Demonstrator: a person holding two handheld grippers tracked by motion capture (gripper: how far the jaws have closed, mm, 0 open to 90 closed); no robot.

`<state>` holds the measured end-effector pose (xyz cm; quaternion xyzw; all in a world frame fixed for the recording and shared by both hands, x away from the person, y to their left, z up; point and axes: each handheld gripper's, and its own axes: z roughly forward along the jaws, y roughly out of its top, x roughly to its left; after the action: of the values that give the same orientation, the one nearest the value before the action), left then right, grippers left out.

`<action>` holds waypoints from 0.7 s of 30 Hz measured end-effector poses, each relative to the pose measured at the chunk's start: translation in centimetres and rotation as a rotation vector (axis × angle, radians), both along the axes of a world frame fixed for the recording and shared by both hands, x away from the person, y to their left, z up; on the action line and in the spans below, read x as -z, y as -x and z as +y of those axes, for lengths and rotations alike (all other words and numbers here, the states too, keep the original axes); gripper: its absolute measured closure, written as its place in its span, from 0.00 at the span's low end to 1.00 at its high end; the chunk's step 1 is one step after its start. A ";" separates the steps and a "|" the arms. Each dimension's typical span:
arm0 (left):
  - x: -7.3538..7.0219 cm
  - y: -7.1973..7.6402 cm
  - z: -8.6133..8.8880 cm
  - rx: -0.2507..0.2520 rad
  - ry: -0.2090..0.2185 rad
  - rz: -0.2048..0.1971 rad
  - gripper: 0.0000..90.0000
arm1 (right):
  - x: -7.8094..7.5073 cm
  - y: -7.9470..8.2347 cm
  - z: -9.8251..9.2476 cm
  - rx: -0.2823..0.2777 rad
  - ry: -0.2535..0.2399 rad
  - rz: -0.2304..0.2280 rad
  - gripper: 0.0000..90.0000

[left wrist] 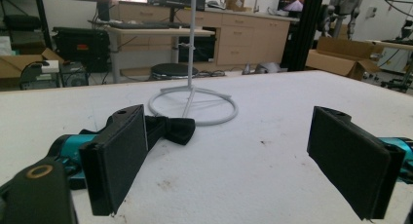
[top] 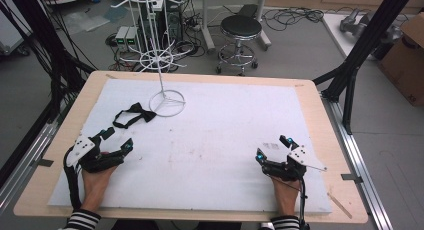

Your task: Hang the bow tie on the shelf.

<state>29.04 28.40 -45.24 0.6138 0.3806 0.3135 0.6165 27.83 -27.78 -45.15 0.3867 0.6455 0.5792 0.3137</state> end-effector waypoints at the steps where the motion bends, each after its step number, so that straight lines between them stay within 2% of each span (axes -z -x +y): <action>1: -0.1 0.0 0.0 -0.007 -0.008 0.010 0.17 | 0.0 0.0 0.0 0.000 0.000 0.000 0.03; 3: -0.2 -0.2 -0.1 -0.036 -0.030 0.032 0.14 | 0.0 -0.1 -0.1 0.004 0.000 -0.006 0.03; 4: -0.2 -0.3 0.0 -0.050 -0.055 0.024 0.14 | 0.0 -0.1 -0.1 0.003 -0.001 -0.005 0.03; 6: -0.3 -0.3 0.0 -0.054 -0.065 0.023 0.14 | 0.0 -0.1 -0.1 0.003 0.000 -0.005 0.03; 9: -0.8 -0.7 0.4 -0.022 -0.054 0.050 0.14 | 0.0 -0.1 -0.1 0.003 -0.002 -0.003 0.03; 11: -1.4 -1.0 0.7 -0.006 -0.061 0.073 0.14 | 0.0 -0.1 -0.1 0.003 -0.004 -0.004 0.03; 13: -1.9 -1.3 0.9 -0.004 -0.086 0.094 0.14 | 0.0 -0.1 -0.1 0.003 -0.003 -0.004 0.03; 16: -2.8 -1.9 1.3 -0.003 -0.099 0.099 0.14 | 0.0 -0.1 -0.1 0.004 -0.009 0.000 0.03; 18: -3.9 -2.6 1.5 0.001 -0.129 0.100 0.14 | 0.0 -0.1 -0.1 0.005 -0.009 -0.001 0.03; 19: -3.9 -2.6 1.5 0.001 -0.129 0.100 0.14 | 0.0 -0.1 -0.1 0.005 -0.009 -0.001 0.03; 21: -4.7 -3.3 1.5 0.007 -0.159 0.111 0.14 | 0.0 -0.1 -0.2 0.005 -0.011 -0.001 0.03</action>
<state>32.30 29.90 -40.54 0.6785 0.3859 0.3059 0.5451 27.90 -27.93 -45.15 0.3895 0.6413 0.5821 0.3134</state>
